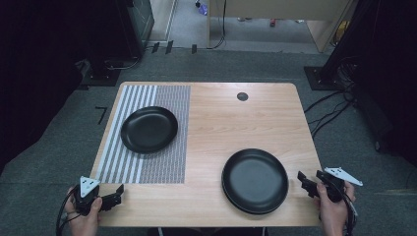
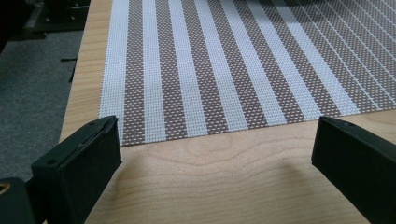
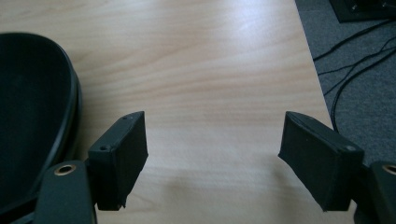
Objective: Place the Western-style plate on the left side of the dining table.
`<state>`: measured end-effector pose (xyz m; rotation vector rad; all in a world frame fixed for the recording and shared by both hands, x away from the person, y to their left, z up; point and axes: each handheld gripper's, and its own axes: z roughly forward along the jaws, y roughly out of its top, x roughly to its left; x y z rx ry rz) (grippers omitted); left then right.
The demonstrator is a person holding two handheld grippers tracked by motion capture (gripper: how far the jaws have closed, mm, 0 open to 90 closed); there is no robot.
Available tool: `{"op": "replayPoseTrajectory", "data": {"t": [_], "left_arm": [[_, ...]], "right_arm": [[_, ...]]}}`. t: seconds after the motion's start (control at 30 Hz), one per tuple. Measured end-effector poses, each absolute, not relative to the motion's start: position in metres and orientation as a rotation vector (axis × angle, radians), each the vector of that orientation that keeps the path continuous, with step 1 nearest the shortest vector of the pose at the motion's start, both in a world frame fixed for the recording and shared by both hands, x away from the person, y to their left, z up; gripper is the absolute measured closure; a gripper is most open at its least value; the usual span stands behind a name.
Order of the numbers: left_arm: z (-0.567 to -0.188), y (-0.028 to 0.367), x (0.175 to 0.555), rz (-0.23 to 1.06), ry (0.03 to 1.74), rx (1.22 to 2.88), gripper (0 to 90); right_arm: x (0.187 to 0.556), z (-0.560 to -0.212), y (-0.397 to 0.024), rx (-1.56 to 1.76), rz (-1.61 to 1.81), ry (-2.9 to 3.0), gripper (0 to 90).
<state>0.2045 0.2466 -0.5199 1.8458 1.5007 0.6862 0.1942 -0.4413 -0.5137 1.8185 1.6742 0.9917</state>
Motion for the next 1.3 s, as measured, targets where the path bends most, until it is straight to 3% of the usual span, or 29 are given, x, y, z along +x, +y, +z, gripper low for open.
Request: {"op": "replayPoseTrajectory", "data": {"t": [0.33,0.67,1.3], "left_arm": [[-0.523,0.244,0.206,0.671,1.504,1.878,0.0],[-0.524,0.244,0.206,0.67,1.501,1.88,0.0],[-0.523,0.244,0.206,0.666,1.498,1.886,0.0]], "right_arm": [[0.191,-0.523,-0.442,1.823,0.918,1.688,22.2],[0.19,-0.526,-0.426,1.748,0.79,1.74,14.2],[0.191,-0.526,-0.426,1.752,0.786,1.741,12.2]]}}
